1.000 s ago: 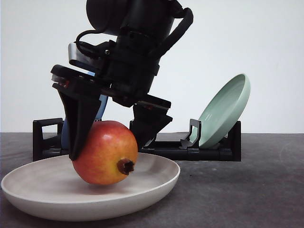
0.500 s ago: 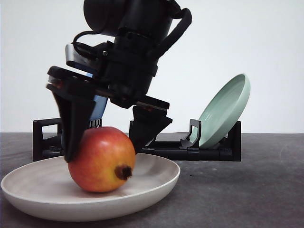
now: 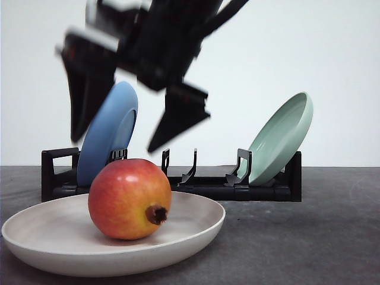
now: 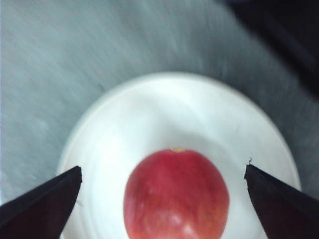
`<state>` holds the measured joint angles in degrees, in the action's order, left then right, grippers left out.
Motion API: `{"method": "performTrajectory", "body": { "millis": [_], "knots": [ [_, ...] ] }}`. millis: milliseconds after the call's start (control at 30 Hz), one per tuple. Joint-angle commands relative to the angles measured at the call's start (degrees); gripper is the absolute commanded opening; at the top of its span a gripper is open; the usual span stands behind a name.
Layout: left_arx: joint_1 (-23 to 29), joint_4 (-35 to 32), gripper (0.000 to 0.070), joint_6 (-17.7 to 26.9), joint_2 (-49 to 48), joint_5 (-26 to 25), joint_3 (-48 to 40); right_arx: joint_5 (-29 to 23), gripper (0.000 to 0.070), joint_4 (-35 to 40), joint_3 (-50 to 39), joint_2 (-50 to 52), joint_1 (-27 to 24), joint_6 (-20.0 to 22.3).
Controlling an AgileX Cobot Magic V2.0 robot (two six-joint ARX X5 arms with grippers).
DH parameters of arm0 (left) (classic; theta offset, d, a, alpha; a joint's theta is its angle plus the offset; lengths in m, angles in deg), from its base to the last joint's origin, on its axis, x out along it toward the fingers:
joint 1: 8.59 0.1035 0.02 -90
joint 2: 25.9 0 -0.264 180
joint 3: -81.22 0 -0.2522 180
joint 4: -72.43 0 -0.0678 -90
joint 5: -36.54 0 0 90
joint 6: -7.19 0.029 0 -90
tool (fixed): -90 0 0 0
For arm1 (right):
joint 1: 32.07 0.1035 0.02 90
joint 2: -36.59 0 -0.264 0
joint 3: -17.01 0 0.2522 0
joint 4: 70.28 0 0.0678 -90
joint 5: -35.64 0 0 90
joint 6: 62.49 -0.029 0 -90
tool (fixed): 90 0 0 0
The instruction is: Place pomegranate in white plate
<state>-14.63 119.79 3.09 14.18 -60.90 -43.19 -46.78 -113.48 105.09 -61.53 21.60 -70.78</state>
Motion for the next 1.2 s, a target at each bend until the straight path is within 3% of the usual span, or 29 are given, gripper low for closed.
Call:
{"method": "performTrajectory", "body": {
  "millis": [0, 233, 567, 900, 1167],
  "knots": [
    [-0.09, -0.63, 0.0359, 0.42, 0.35, 0.13, 0.2, 0.67, 0.0656, 3.03, -2.25, 1.18, 0.63, 1.62],
    [-0.07, -0.59, 0.0359, 0.42, 0.35, 0.13, 0.2, 6.29, 0.0654, 11.39, -14.66, 12.36, -3.29, 1.94],
    [-0.09, -0.37, 0.0359, 0.42, 0.35, 0.13, 0.2, 6.64, 0.0653, 10.88, -28.88, 30.62, -13.94, 1.8],
    [-0.09, -0.17, 0.0359, 0.39, 0.35, 0.11, 0.2, 7.52, 0.0653, 4.28, -33.41, 43.8, -28.74, 4.41],
    [-0.09, -0.17, 0.036, 0.39, 0.35, 0.11, 0.2, 9.11, 0.0653, 3.68, -35.78, 48.53, -40.02, 4.69]
  ]
}}
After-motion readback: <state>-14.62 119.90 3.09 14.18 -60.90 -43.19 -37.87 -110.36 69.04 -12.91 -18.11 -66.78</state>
